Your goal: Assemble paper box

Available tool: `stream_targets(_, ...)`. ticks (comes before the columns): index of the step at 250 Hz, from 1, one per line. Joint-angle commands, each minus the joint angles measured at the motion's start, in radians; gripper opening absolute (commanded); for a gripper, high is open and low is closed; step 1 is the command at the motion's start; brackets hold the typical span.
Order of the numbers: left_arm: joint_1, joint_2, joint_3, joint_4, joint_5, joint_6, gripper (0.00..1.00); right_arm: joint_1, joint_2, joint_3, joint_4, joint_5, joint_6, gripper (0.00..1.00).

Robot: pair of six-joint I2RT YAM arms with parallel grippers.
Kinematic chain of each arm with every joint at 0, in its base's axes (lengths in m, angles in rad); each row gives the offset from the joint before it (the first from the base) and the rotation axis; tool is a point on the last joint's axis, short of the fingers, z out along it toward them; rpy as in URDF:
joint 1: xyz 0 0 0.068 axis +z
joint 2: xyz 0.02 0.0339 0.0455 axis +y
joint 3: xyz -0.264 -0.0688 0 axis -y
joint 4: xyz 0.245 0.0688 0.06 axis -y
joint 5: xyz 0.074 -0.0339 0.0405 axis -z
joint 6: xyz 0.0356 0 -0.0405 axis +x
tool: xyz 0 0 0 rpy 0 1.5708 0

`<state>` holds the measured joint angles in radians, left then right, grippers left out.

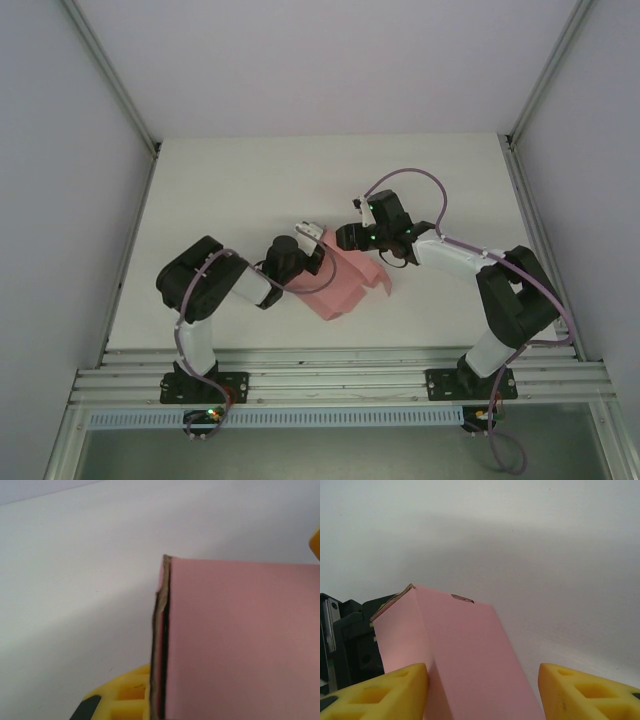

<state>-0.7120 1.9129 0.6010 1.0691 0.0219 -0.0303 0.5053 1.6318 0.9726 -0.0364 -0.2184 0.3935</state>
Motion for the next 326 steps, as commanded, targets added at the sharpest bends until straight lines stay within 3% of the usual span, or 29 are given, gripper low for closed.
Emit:
stream_targets(1, 0.02, 0.005, 0.026, 0.041, -0.059, -0.023, 0.0, 0.011, 0.025, -0.052, -0.142, 0.003, -0.02, 0.62)
stream_targets(48, 0.018, -0.091, 0.016, -0.035, -0.133, -0.095, 0.0, 0.008, -0.082, -0.01, -0.162, 0.107, -0.081, 0.74)
stream_targets(61, 0.016, -0.126, 0.015, -0.081, -0.162, -0.126, 0.0, 0.008, -0.133, -0.002, -0.171, 0.157, -0.099, 0.83)
stream_targets(72, 0.011, -0.16, 0.016, -0.129, -0.221, -0.159, 0.0, 0.005, -0.177, -0.002, -0.185, 0.194, -0.115, 1.0)
stream_targets(111, 0.01, -0.272, 0.022, -0.275, -0.238, -0.176, 0.0, -0.004, -0.348, -0.056, -0.221, 0.331, -0.151, 1.0)
stream_targets(150, 0.007, -0.33, 0.09, -0.477, -0.272, -0.215, 0.0, -0.018, -0.473, -0.137, -0.189, 0.369, -0.171, 1.0)
stream_targets(217, 0.0, -0.378, 0.103, -0.529, -0.199, -0.26, 0.0, -0.025, -0.421, -0.15, -0.141, 0.435, -0.176, 1.0)
stream_targets(326, -0.012, -0.378, 0.116, -0.532, -0.135, -0.317, 0.0, -0.025, -0.247, -0.104, 0.08, 0.188, -0.145, 1.0)
